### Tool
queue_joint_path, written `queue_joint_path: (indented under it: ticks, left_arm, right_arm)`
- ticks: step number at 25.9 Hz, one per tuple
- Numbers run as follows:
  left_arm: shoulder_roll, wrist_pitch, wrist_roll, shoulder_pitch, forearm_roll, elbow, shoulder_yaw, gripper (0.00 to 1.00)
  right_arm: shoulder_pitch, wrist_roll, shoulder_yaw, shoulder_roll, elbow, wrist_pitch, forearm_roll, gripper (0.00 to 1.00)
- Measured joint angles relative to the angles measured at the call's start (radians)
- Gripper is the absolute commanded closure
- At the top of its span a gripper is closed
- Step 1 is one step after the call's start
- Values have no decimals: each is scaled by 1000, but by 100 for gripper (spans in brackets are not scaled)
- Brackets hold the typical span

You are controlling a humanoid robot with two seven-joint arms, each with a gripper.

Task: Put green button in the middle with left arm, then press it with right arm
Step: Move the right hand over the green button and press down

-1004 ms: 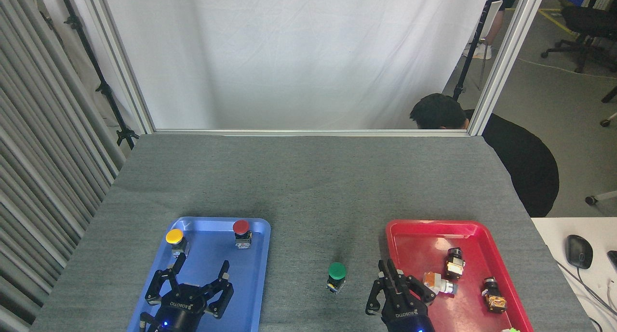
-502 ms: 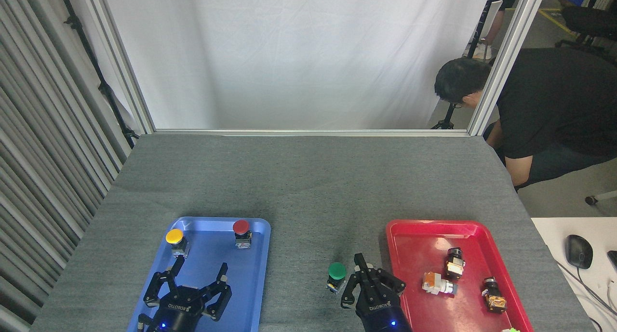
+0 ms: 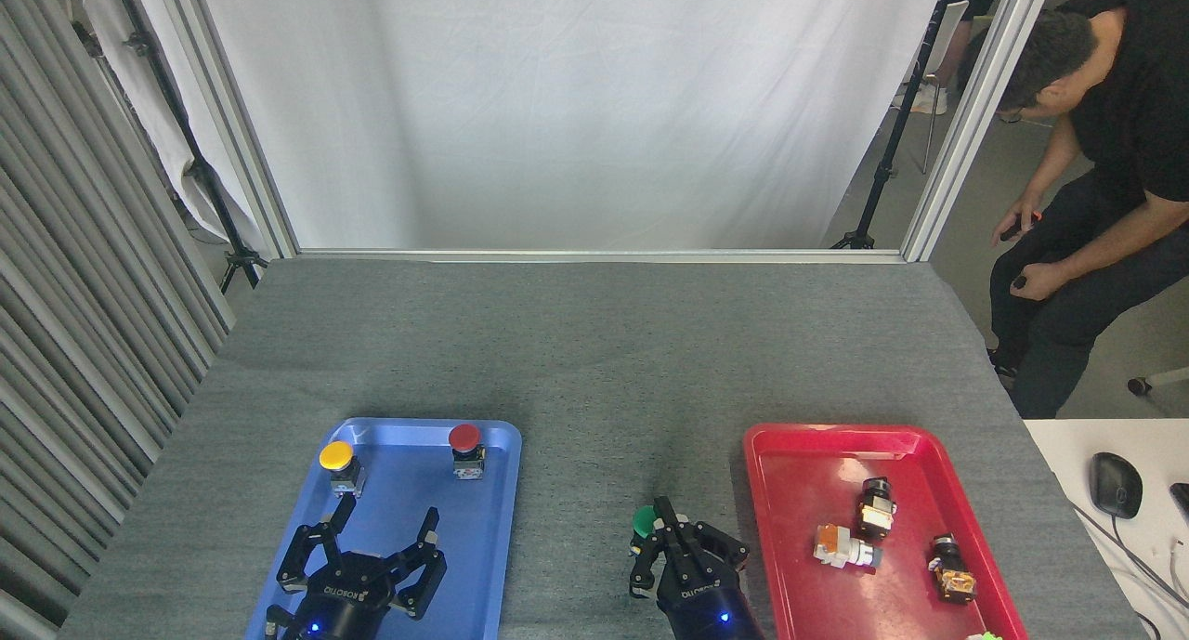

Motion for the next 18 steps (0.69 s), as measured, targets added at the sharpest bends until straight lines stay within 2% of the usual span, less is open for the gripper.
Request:
queue_joint_path:
  ticks: [8,18]
  left_arm:
    - [0,-1,0,0,0,0,0,1]
    - [0,-1,0,0,0,0,0,1]
  right_arm:
    - [-10,-11,13,1,57,13,-2,100]
    - [-9,-20,18,-2,61,25,-8,100]
